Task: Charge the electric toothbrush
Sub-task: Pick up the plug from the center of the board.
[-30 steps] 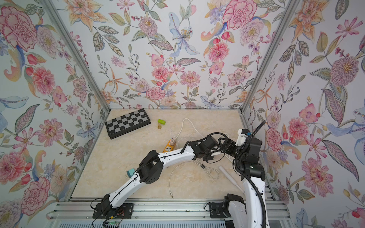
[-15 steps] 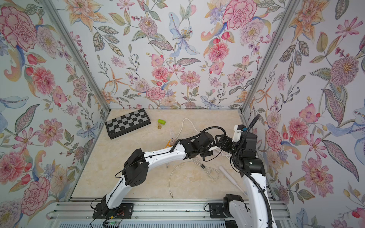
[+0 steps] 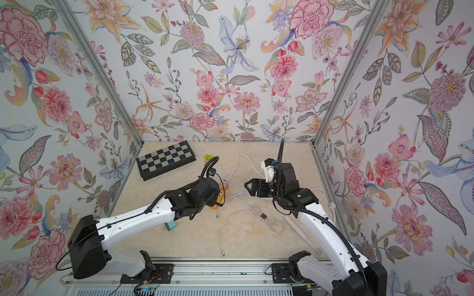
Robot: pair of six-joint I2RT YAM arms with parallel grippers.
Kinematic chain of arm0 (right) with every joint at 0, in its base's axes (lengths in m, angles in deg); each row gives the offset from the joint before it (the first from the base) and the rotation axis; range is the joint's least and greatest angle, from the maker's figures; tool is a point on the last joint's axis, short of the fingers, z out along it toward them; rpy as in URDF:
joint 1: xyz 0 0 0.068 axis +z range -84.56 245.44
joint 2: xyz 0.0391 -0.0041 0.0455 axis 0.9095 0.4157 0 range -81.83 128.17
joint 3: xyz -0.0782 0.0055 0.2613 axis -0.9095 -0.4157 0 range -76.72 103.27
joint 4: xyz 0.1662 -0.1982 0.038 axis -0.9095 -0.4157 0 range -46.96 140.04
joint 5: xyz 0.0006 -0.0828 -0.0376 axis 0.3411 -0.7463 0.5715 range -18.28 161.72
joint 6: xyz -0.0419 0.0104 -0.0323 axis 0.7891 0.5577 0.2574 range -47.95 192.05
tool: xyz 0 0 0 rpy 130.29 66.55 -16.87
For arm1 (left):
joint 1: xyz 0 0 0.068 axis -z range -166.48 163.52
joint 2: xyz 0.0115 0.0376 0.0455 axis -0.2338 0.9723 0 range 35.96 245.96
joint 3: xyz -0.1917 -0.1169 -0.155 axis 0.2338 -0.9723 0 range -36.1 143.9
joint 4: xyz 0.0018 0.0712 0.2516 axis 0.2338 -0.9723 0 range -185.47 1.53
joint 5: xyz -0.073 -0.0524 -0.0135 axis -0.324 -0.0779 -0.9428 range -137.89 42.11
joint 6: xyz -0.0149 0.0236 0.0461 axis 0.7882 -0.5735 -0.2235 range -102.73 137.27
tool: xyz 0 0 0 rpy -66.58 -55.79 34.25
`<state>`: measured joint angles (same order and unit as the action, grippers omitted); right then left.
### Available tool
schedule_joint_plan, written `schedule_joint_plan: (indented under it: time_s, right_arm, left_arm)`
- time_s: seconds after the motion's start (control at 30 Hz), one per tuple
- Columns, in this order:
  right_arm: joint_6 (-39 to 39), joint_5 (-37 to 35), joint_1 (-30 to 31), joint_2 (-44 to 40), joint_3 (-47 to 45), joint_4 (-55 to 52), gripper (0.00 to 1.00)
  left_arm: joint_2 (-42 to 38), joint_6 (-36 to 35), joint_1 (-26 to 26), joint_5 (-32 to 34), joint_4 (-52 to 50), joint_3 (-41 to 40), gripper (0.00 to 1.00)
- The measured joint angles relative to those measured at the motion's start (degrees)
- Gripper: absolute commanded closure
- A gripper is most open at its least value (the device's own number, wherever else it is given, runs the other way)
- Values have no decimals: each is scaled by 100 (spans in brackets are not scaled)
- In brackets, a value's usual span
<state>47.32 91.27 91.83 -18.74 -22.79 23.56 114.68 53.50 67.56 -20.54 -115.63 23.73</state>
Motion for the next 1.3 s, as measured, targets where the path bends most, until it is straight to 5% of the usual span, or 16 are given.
schedule_joint_plan:
  time_s: [0.23, 0.53, 0.7, 1.0, 1.3]
  right_arm:
    - [-170, 87, 461, 111, -579, 501, 14]
    - [-431, 413, 1003, 511, -713, 1325, 14]
    - [-494, 422, 1019, 671, -713, 1502, 14]
    - [-492, 422, 994, 811, -713, 1587, 14]
    - [-492, 422, 807, 905, -715, 1615, 14]
  left_arm:
    - [-501, 1751, -249, 317, -782, -1082, 32]
    - [-1499, 2848, -1150, 59, -879, -2468, 28]
    - [-2138, 3394, -1233, -343, -702, -3132, 25]
    - [-2017, 3954, -1244, -855, -317, -3558, 22]
    - [-1281, 3698, -1241, -1241, 634, -3226, 22]
